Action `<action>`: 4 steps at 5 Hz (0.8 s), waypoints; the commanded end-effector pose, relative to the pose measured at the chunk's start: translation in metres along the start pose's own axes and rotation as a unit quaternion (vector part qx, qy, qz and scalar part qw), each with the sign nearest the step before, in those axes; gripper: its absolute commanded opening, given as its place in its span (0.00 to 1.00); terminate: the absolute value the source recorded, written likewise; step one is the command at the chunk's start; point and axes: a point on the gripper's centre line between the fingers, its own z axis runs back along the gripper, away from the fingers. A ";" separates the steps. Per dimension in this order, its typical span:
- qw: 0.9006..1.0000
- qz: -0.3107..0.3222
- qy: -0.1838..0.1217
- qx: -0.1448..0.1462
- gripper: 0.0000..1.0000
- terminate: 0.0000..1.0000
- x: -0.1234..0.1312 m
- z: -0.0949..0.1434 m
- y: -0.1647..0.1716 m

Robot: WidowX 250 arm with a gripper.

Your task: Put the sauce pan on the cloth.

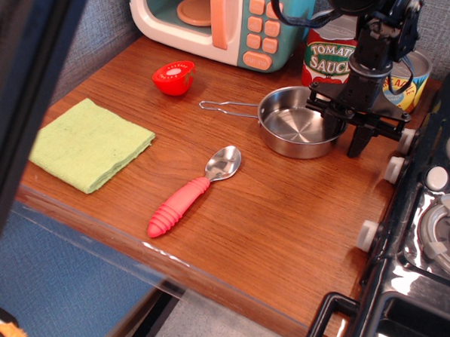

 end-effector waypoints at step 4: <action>0.994 -0.035 -0.084 -0.053 0.00 0.00 0.007 0.101 0.020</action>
